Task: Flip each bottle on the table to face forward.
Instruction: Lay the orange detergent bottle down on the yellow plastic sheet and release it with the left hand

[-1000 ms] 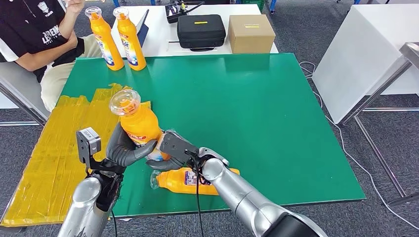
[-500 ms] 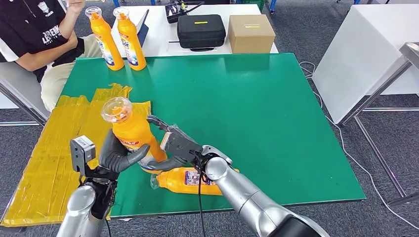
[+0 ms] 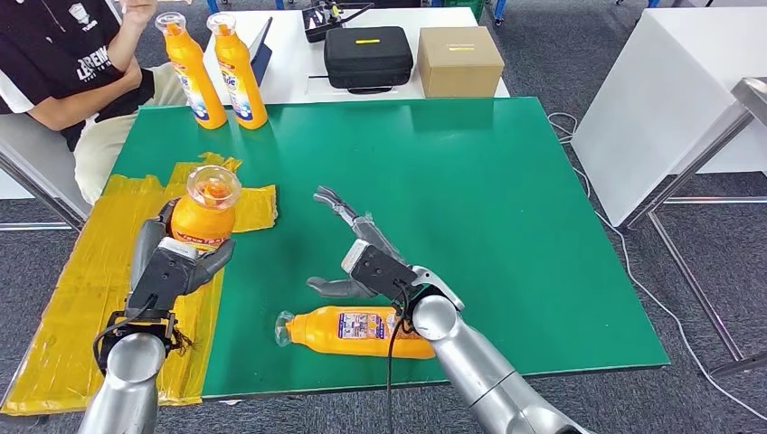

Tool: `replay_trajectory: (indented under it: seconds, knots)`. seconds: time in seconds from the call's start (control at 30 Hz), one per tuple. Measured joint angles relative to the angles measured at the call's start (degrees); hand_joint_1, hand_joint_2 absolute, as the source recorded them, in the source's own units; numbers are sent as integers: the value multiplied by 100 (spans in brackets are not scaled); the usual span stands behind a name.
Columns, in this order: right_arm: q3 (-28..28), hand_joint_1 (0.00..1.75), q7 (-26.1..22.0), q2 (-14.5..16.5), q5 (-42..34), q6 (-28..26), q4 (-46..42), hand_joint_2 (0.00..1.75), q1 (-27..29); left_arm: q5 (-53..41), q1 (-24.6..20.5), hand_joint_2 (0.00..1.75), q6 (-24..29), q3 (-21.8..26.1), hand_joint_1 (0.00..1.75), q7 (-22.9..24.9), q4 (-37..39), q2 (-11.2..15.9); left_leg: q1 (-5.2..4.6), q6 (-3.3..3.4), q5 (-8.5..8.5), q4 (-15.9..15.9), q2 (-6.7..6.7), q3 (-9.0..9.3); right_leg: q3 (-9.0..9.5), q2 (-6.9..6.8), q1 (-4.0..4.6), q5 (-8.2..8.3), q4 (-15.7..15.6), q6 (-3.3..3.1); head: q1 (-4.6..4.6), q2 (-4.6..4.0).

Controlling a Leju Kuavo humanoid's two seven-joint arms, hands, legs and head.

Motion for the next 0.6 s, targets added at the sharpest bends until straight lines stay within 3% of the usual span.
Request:
replay_trajectory:
  seconds: [0.2,0.37,0.47,0.6]
  knots:
    - [-285,0,28,-102,74,-69,-406,175,184,-2695,-633,175,554,-16,175,801,197,325,4,-5,5,0,-2,-1,-4,0,0,1,1,-1,0,-1]
    - [-472,0,46,-172,104,-81,-621,175,328,-4419,-1361,175,384,-250,174,1258,825,683,4,-5,7,0,1,-1,-3,0,1,2,2,-1,1,0]
    - [-535,0,27,-199,145,-68,-693,175,403,-4674,-1744,175,-195,-418,175,1122,1391,878,4,-5,7,0,2,-2,-5,1,0,2,3,-1,1,0]
    - [-609,0,-28,-212,154,17,-703,175,433,-4547,-2307,175,-802,-697,175,441,2316,1182,4,-5,7,0,3,-8,-10,2,0,2,4,-1,2,0]
